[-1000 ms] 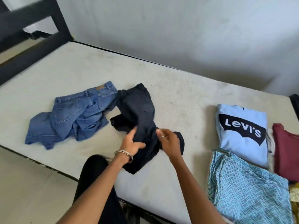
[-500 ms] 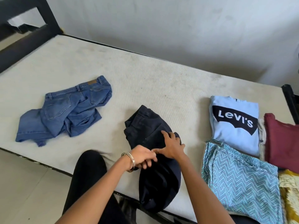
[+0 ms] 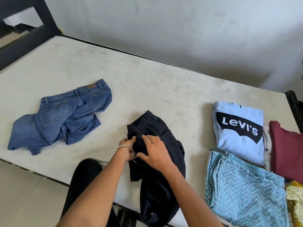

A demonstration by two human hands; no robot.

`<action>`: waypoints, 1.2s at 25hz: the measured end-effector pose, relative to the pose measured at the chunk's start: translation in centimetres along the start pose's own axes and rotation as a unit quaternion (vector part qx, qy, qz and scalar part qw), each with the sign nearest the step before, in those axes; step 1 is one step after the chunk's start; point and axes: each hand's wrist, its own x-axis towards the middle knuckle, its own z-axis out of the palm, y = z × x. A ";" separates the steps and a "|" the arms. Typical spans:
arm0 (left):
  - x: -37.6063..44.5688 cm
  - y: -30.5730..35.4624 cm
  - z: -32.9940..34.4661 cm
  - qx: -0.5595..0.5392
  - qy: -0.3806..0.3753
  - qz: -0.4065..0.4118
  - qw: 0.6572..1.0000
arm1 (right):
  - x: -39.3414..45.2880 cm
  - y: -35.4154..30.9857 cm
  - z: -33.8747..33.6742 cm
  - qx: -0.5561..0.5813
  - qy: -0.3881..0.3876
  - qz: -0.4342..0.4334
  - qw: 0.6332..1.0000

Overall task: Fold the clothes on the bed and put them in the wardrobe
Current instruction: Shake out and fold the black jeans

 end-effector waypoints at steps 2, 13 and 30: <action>-0.1 -0.1 0.6 0.029 -0.038 0.051 0.998 | 0.9 -1.5 1.3 -0.074 -0.024 0.093 0.993; 6.0 1.7 1.5 0.305 -0.012 0.132 0.943 | 0.9 13.2 -5.8 0.570 0.188 0.406 0.690; -4.4 16.9 6.8 0.243 -0.124 0.462 0.844 | 4.4 15.1 -19.6 0.447 0.307 0.317 0.778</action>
